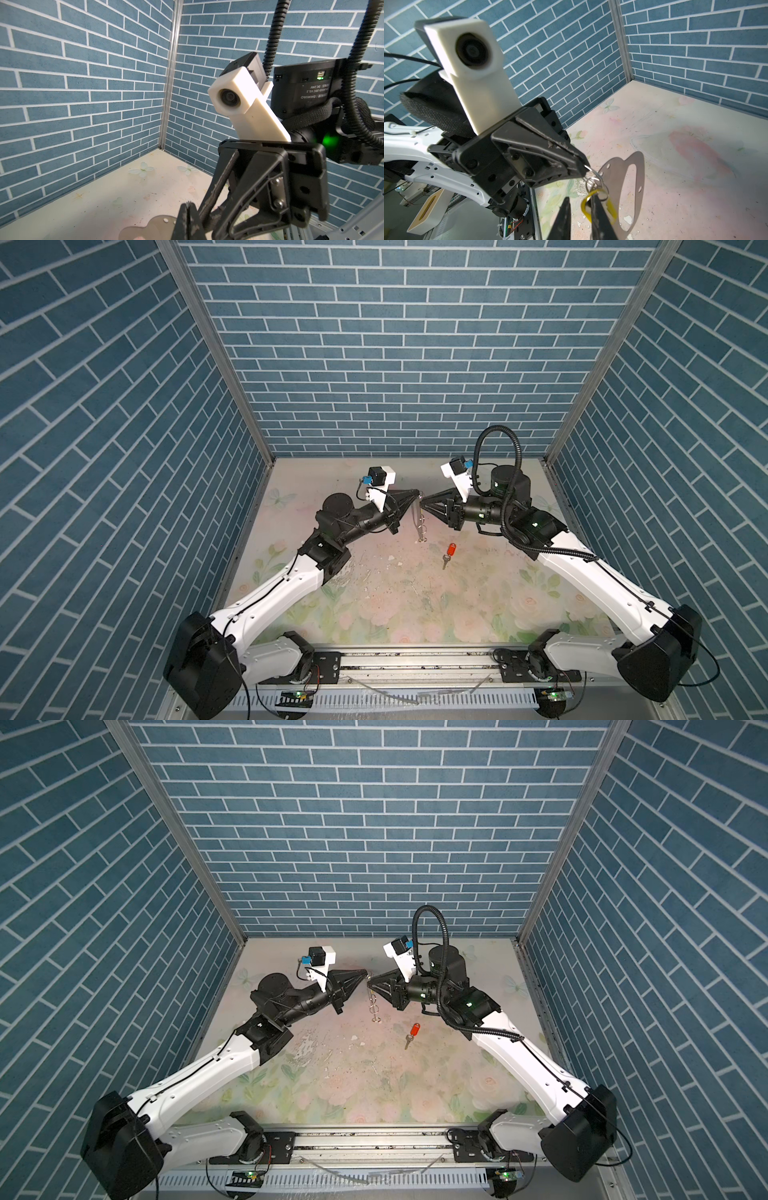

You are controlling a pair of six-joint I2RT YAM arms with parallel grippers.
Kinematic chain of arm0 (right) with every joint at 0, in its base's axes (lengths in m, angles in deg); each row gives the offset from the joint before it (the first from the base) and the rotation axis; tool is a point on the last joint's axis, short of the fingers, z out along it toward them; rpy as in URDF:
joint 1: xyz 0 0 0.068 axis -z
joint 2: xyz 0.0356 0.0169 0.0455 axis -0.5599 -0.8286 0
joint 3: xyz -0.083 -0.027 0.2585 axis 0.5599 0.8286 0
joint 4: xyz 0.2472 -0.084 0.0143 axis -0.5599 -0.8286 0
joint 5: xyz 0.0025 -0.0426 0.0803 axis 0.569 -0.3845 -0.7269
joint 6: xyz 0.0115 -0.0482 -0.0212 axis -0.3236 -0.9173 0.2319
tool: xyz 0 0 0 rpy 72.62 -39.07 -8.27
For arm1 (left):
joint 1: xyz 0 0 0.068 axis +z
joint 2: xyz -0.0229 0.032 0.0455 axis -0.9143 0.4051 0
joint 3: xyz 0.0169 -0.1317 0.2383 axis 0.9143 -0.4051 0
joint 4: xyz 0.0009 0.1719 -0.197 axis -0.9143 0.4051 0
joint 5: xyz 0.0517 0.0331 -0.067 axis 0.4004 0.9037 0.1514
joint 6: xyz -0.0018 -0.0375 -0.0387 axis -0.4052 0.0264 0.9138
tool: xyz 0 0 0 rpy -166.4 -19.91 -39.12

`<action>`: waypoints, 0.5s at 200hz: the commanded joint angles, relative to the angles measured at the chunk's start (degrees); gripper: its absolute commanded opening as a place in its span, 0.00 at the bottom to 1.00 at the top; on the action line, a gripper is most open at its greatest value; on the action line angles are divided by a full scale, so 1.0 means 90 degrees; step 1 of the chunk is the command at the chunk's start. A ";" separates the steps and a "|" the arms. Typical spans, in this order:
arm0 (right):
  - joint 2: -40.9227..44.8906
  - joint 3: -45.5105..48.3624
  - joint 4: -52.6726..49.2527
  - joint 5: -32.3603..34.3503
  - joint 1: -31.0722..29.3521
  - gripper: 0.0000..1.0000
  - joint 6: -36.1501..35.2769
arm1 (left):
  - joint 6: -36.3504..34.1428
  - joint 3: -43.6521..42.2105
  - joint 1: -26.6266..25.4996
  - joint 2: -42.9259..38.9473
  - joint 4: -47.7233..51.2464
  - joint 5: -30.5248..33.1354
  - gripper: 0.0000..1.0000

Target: Put the keys on the keyring

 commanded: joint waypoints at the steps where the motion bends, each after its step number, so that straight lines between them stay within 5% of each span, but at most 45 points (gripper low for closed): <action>1: -0.0099 -0.0036 -0.0236 0.0016 -0.0081 0.12 -0.0232 | -0.0037 -0.0043 -0.0020 -0.0147 -0.0373 -0.0022 0.00; 58: -0.0207 -0.0075 -0.0297 0.0236 -0.0145 0.08 -0.0289 | -0.0007 -0.0071 -0.0020 -0.0172 -0.0437 -0.0052 0.00; 100: -0.0149 -0.0071 -0.0248 0.0224 -0.0183 0.18 -0.0321 | -0.0035 -0.0087 -0.0020 -0.0197 -0.0410 -0.0032 0.00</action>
